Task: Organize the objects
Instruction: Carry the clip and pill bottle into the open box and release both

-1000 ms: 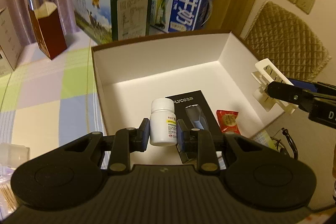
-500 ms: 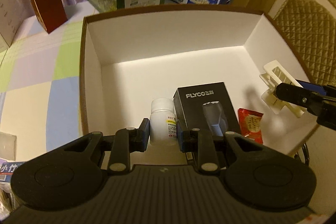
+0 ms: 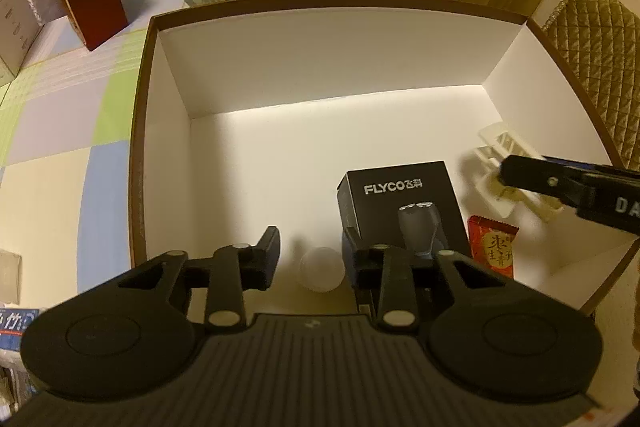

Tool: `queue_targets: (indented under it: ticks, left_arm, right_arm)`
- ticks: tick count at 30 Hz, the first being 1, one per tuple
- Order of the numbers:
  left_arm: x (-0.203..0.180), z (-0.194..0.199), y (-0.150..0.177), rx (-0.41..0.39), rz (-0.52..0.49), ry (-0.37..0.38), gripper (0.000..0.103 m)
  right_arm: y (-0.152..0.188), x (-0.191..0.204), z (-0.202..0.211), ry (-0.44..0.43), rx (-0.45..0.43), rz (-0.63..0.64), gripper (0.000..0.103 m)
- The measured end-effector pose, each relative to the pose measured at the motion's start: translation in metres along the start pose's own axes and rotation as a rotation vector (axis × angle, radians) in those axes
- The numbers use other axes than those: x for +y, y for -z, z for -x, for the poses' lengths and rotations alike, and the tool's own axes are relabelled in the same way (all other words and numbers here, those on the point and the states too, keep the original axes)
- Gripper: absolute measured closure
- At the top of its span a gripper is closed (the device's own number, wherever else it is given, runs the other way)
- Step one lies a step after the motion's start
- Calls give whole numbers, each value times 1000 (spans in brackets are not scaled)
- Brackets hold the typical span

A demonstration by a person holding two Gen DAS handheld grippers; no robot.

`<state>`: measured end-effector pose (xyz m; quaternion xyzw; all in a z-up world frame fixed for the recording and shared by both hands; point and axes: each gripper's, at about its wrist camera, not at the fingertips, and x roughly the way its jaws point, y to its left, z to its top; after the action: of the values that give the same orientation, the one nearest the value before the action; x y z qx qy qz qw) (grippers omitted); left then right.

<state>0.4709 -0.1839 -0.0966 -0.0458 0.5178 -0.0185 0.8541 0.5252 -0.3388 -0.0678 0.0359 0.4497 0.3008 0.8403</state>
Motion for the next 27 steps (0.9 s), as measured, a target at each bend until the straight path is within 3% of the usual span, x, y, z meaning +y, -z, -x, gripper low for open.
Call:
queue_targets:
  ticks: [8, 17, 27]
  left_arm:
    - [-7, 6, -3, -16, -36, 11, 50]
    - [-14, 27, 0, -49, -72, 36, 30]
    - [-15, 66, 14, -100, -80, 74, 21]
  right_arm:
    - [-3, -3, -1, -9, -20, -31, 54]
    - [7, -4, 26, -13, -40, -17, 47]
    - [33, 10, 72, 18, -100, 30, 28]
